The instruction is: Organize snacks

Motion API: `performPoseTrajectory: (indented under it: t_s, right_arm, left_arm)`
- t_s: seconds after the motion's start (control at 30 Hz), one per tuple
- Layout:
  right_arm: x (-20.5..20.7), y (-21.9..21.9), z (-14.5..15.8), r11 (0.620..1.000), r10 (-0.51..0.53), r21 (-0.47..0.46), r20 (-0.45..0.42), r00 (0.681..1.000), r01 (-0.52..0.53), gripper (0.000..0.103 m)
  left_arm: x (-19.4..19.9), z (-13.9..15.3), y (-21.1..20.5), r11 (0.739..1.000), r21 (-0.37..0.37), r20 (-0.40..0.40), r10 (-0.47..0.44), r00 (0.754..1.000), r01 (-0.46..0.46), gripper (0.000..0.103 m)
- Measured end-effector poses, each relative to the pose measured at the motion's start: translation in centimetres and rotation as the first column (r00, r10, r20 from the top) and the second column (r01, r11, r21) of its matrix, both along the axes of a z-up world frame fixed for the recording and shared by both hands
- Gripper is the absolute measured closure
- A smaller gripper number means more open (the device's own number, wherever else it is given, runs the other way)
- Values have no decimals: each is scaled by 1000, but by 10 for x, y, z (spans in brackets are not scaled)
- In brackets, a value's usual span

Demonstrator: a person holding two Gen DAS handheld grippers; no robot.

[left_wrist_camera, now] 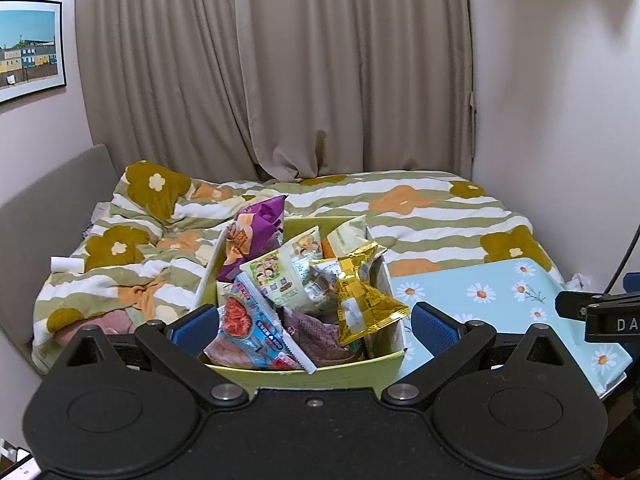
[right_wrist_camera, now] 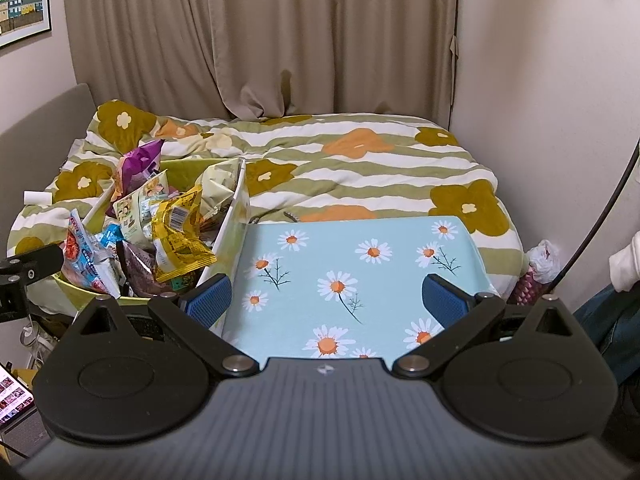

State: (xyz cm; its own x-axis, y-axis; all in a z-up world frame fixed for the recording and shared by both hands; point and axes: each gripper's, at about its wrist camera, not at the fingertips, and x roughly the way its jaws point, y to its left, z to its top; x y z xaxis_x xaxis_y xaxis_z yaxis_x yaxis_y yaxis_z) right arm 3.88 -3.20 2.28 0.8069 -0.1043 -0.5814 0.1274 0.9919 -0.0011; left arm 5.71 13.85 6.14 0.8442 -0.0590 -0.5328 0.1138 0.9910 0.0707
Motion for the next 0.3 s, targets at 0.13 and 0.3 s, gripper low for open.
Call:
performPoseTrajectory:
  t_s: [0.13,0.3]
  right_arm:
    - [2,-2,-2,1000,-2,2,-3,1000,2,0]
    - [5,-2,-4,1000,-4,3,-7,1000,4,0]
  left_arm:
    - [2,-1,2,1000,-17,-4,-1,1000,0,0]
    - [5,-3,4,1000,-22,-8,2,1000,-2,0]
